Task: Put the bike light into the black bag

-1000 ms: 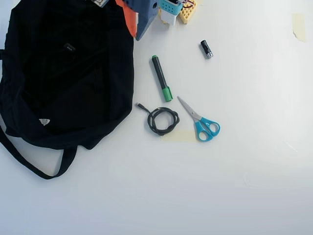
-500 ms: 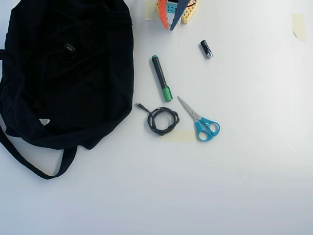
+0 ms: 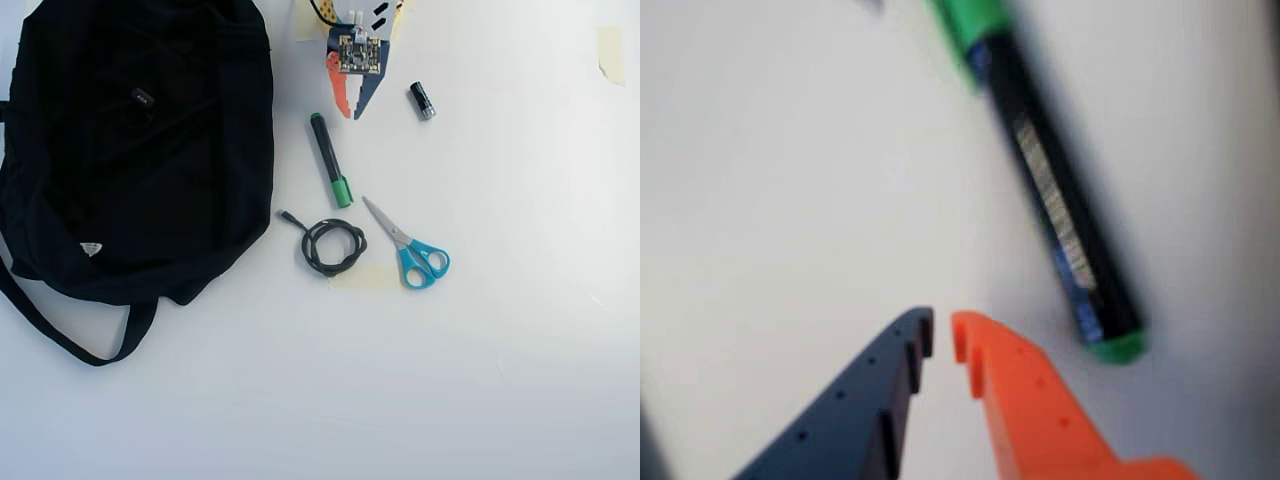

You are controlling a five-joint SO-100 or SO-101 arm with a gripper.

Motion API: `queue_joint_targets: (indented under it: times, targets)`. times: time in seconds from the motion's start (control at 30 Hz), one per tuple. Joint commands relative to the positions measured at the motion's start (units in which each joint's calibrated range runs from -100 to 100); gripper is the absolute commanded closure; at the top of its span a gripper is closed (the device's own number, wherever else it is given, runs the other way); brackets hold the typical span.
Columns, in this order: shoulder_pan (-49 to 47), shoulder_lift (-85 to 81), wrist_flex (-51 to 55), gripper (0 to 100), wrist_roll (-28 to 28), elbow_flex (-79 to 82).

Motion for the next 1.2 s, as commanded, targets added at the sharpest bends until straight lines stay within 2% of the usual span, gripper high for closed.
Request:
queue_joint_targets:
  times: [0.0, 0.2, 1.17]
  targets:
    - [-0.98, -8.55, 2.12, 98, -0.06, 6.91]
    - [-2.92, -8.55, 11.25, 98, -0.32, 6.91]
    - [-2.77, -8.55, 11.25, 98, -0.32, 6.91]
